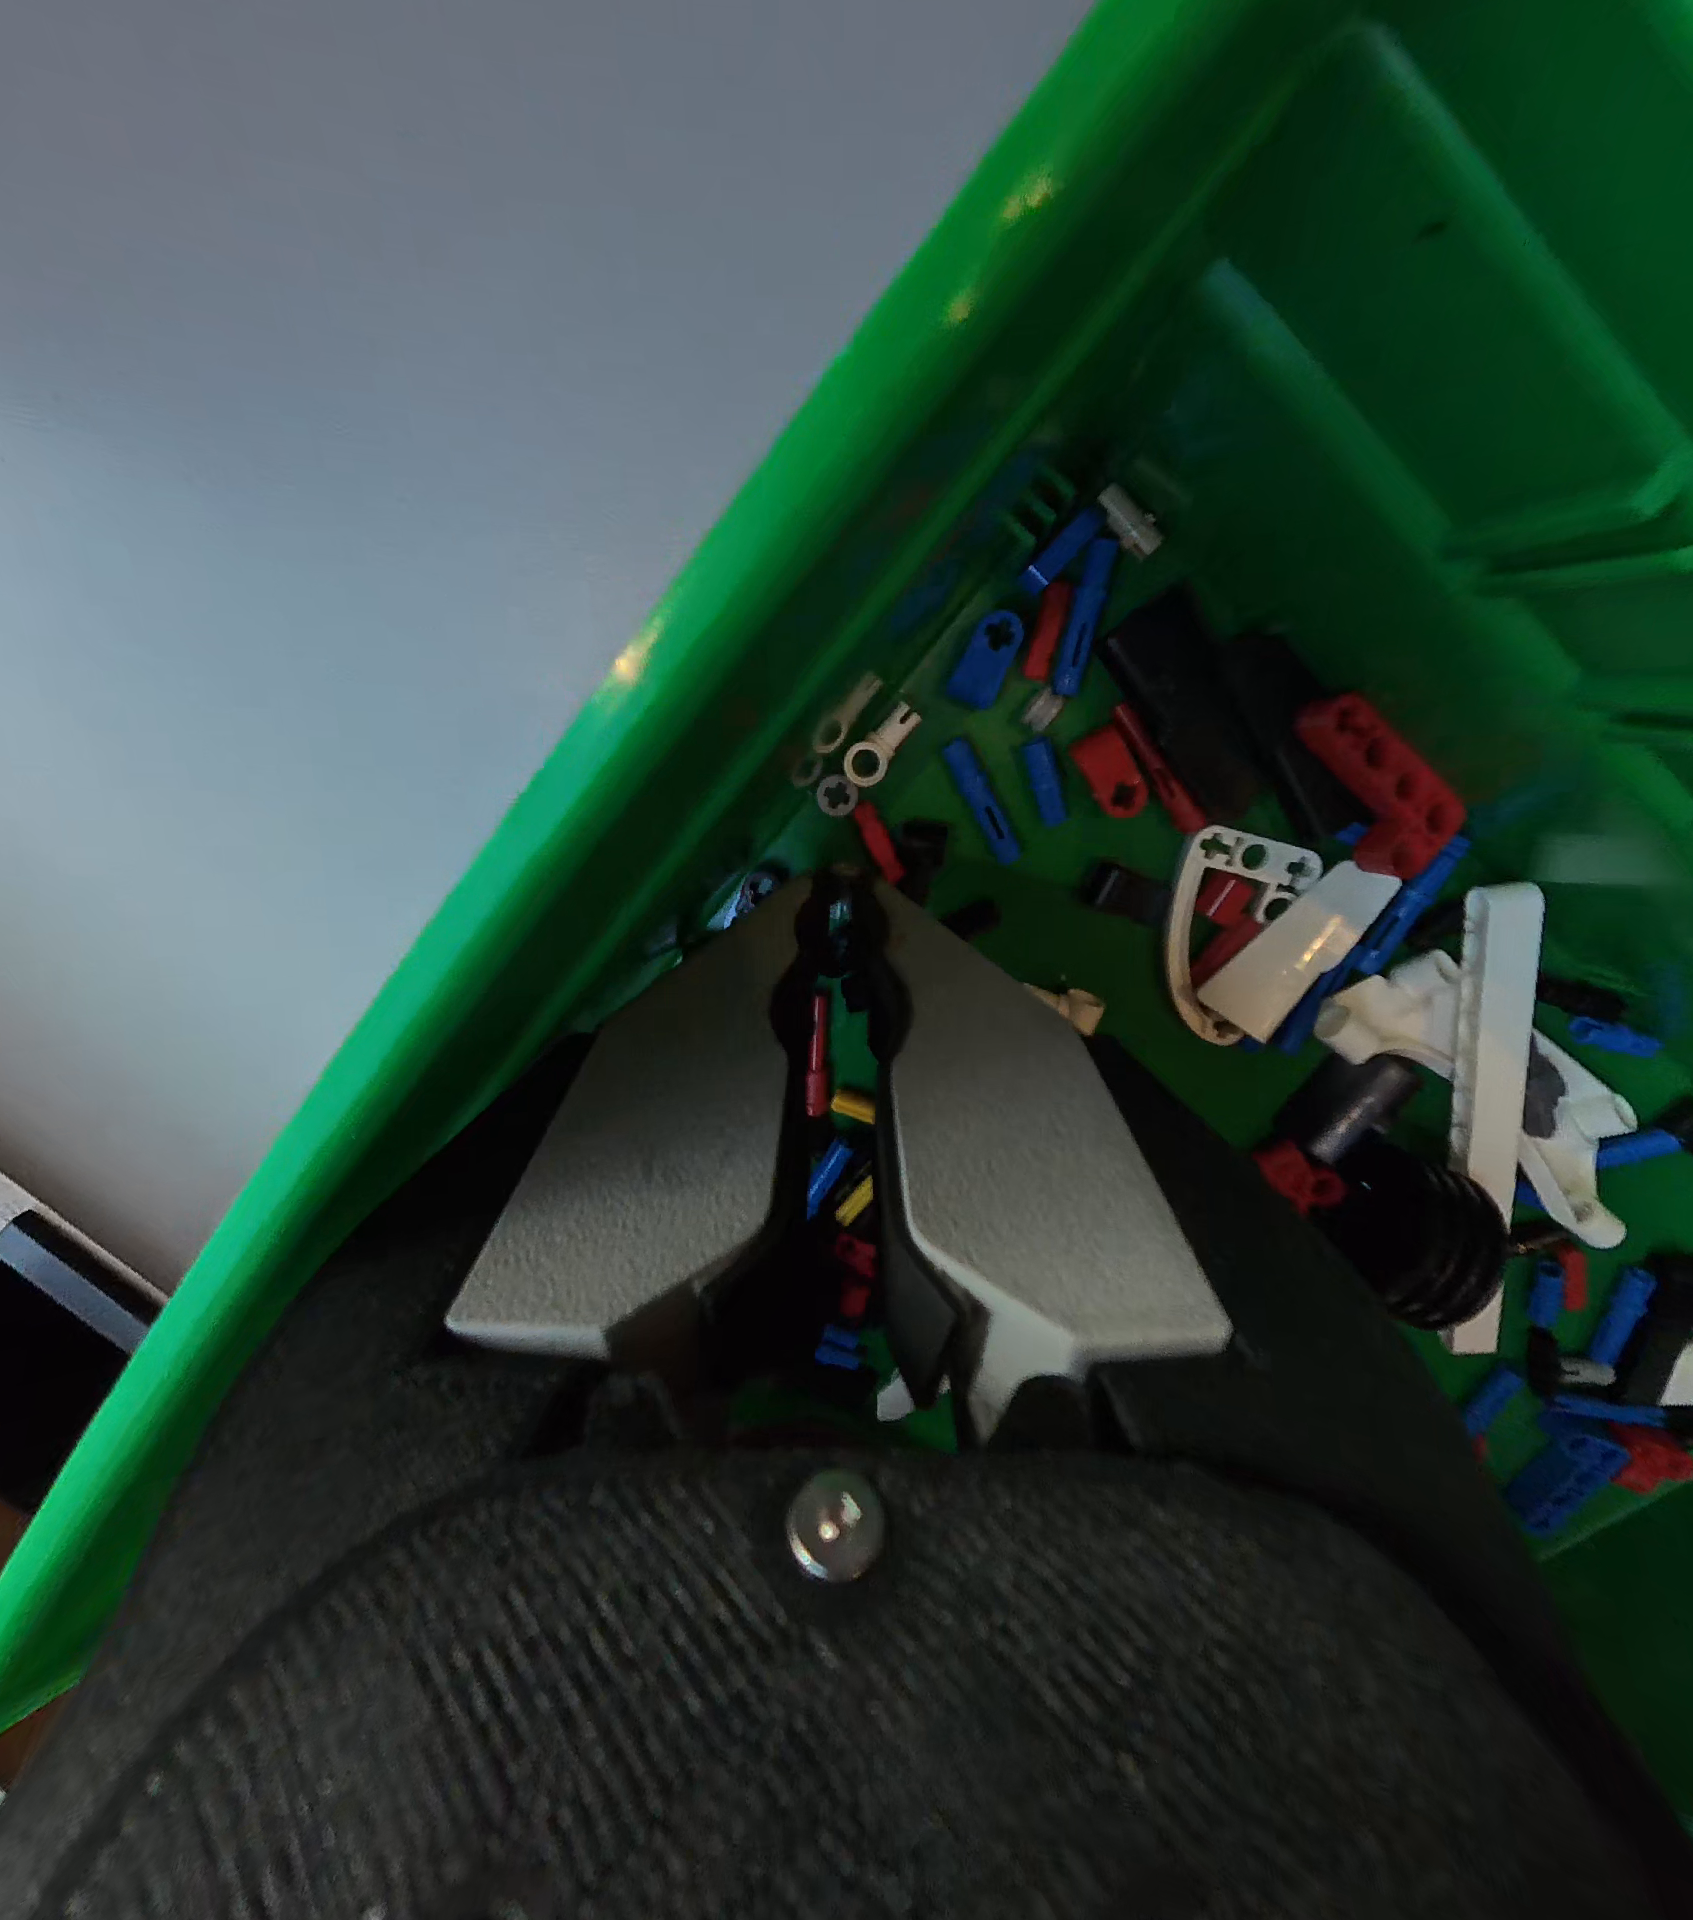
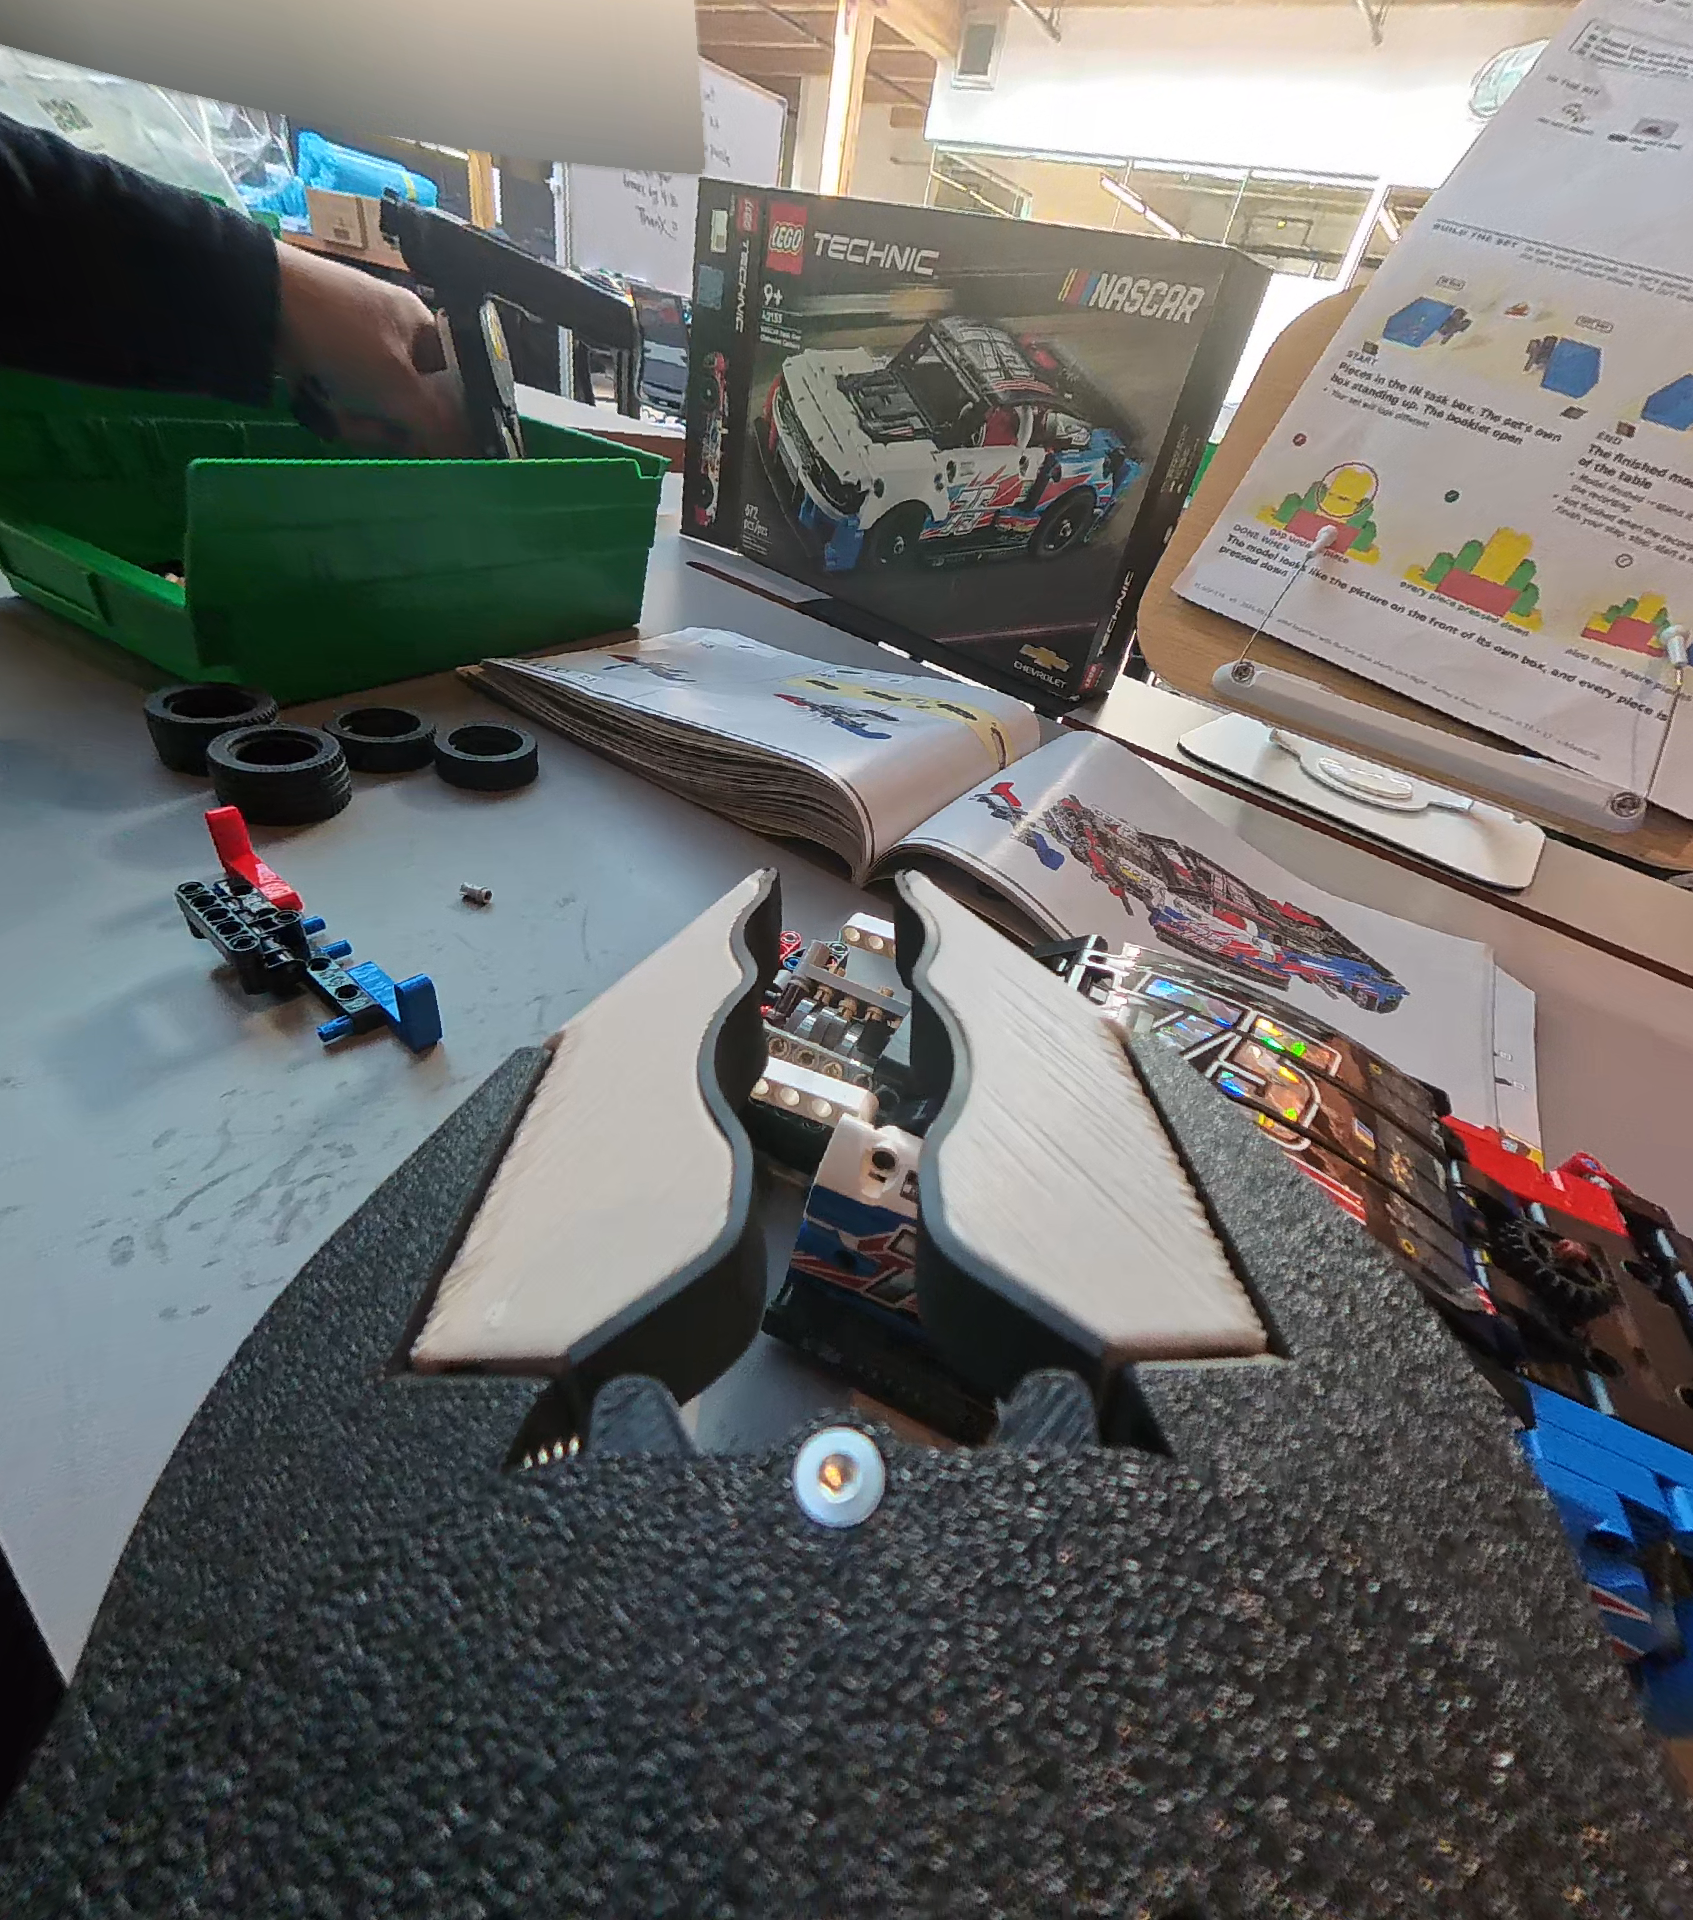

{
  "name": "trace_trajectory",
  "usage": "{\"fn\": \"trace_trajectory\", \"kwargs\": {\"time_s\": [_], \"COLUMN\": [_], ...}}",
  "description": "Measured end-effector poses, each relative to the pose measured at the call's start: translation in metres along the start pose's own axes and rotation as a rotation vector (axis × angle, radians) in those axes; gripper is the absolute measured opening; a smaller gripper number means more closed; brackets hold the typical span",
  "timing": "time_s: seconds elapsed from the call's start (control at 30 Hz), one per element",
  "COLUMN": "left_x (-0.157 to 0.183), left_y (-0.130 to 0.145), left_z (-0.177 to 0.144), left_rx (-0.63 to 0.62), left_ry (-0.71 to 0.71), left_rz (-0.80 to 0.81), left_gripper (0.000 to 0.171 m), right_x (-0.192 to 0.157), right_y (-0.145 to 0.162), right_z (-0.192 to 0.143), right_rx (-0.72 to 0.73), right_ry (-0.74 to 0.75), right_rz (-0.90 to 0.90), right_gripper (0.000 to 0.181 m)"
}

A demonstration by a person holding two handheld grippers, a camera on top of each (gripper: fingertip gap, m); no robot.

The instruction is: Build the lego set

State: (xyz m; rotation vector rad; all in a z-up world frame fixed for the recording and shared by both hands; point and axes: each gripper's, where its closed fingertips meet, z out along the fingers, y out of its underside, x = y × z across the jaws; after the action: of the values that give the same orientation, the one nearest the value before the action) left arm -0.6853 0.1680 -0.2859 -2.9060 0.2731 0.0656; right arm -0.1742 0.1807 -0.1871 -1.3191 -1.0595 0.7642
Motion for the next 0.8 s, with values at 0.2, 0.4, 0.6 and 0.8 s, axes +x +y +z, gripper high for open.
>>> {"fn": "trace_trajectory", "kwargs": {"time_s": [0.2, 0.4, 0.6, 0.8], "left_x": [0.006, 0.063, 0.231, 0.343], "left_y": [-0.003, -0.03, -0.045, -0.011], "left_z": [-0.013, -0.101, -0.172, -0.087], "left_rx": [0.03, 0.255, 0.513, 0.279], "left_ry": [0.002, 0.059, 0.262, 0.371], "left_rz": [0.015, 0.104, 0.381, 0.554], "left_gripper": [0.002, 0.003, 0.002, 0.002], "right_x": [0.0, -0.001, -0.003, -0.005], "right_y": [-0.001, -0.001, -0.001, -0.002], "right_z": [0.0, -0.001, 0.0, -0.001], "right_rx": [0.004, 0.007, 0.003, 0.012], "right_ry": [-0.001, -0.008, -0.006, -0.004], "right_rz": [0.001, -0.004, -0.021, -0.039], "right_gripper": [0.02, 0.02, 0.019, 0.018]}}
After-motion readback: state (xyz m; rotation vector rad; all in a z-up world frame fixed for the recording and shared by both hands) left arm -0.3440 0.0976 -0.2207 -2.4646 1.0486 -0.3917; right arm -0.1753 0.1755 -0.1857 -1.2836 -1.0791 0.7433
